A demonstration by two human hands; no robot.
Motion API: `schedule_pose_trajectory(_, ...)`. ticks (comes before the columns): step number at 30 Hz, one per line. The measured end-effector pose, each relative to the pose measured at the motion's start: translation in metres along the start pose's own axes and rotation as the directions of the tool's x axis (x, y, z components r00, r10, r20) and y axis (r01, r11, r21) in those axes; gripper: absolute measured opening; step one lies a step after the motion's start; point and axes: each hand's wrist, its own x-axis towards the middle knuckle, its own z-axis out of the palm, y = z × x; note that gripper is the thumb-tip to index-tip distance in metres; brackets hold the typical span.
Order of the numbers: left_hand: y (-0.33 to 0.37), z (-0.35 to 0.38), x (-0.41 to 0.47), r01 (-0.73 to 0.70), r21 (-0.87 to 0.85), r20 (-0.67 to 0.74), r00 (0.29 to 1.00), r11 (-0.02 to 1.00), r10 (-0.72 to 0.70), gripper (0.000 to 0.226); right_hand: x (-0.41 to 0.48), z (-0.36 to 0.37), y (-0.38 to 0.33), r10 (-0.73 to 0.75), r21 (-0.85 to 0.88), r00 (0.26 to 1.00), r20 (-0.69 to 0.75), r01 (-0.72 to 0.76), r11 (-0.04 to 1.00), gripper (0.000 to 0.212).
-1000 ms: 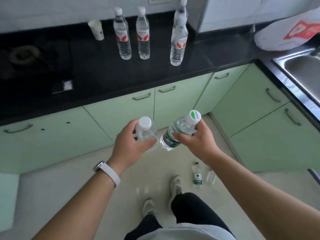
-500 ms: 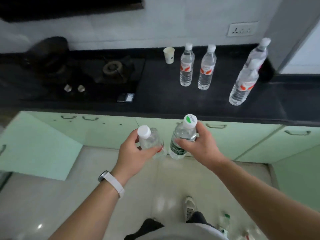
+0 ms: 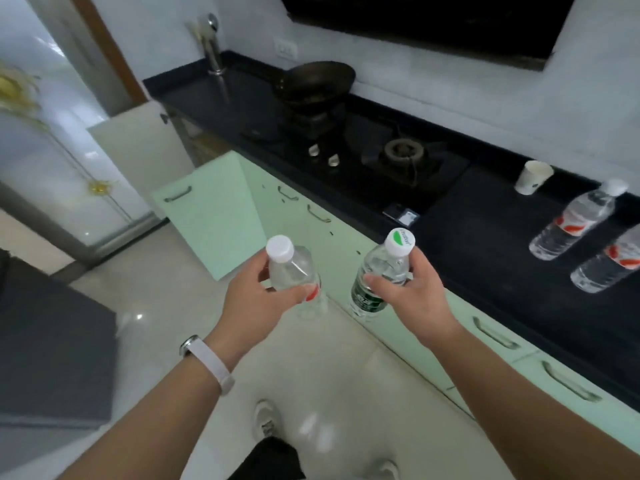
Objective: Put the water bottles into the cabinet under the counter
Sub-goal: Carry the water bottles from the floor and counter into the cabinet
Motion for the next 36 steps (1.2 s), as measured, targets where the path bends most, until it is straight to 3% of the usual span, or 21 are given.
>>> schedule_pose_trajectory(11, -0.071, -0.181, 0.077, 0.057, -0.097, -0.1, 0.993, 0.994, -0.067, 0.051, 0.064, 0.195, -0.051, -0.002, -0.157, 0.979, 0.202, 0.035, 0.987, 0.04)
schedule_pose_trajectory(20, -0.118, -0.315, 0.124, 0.107, -0.136, -0.256, 0.956, 0.985, -0.14, 0.059, 0.101, 0.34, -0.082, 0.001, -0.158, 0.952, 0.307, 0.05, 0.986, 0.039)
schedule_pose_trajectory(36, -0.168, -0.435, 0.209, 0.205, -0.201, -0.449, 0.849, 0.958, -0.277, 0.053, 0.222, 0.526, -0.094, 0.003, -0.098, 0.843, 0.538, 0.06, 0.993, 0.036)
